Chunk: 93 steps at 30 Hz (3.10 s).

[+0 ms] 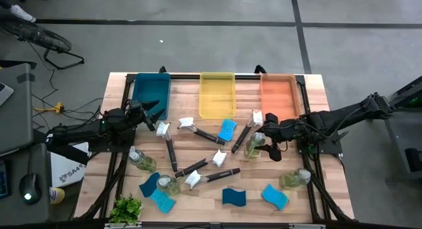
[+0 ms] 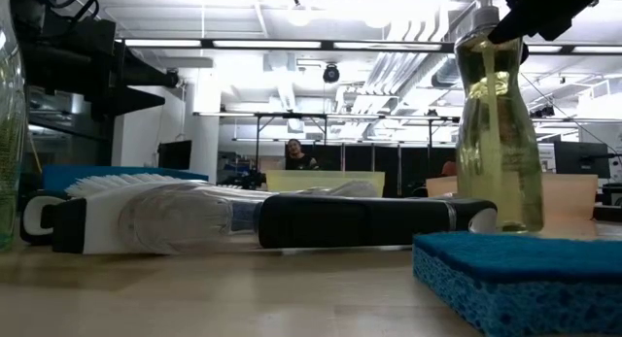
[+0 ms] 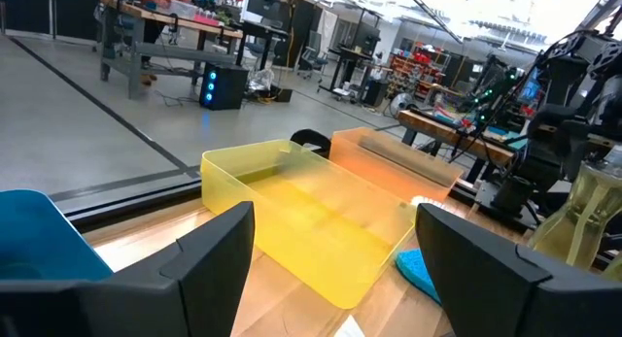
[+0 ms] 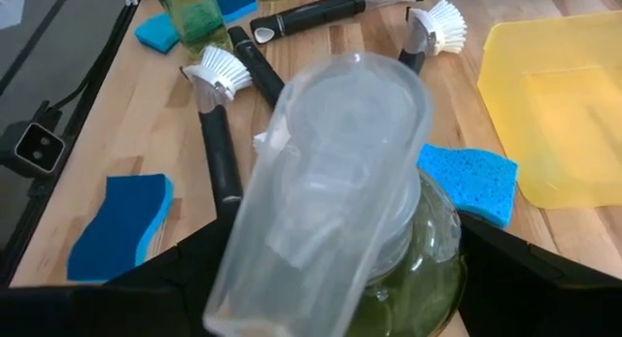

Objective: Pick & Place Kitchen Sink Supplies
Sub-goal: Put the green dishwashing liquid dispenser into the orange bin

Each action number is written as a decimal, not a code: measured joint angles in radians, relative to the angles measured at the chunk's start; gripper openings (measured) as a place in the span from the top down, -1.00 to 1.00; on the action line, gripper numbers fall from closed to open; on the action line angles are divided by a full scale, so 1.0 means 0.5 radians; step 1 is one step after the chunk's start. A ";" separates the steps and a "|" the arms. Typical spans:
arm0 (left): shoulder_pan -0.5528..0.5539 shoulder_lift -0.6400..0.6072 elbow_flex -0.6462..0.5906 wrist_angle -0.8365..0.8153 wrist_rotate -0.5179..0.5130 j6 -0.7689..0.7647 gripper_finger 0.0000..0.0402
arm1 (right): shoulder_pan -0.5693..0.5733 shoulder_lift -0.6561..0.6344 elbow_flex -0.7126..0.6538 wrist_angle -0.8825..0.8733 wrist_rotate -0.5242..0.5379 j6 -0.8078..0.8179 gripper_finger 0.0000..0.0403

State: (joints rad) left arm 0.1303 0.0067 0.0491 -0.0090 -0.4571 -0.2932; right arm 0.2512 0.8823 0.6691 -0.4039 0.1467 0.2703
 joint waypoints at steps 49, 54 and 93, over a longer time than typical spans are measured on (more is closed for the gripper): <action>0.001 -0.001 0.000 0.000 0.000 -0.001 -0.40 | -1.068 -0.009 0.990 -1.224 1.176 0.462 -0.40; 0.000 0.000 0.000 0.000 0.000 0.000 -0.40 | -1.264 -0.009 0.988 -1.233 1.090 0.447 -0.40; 0.000 -0.001 0.000 0.000 0.001 0.000 -0.40 | -1.903 0.340 0.643 -0.525 1.084 0.346 -0.40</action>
State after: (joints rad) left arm 0.1303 0.0063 0.0492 -0.0090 -0.4568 -0.2932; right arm -0.7001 1.0523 0.9908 -0.6662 0.6886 0.4431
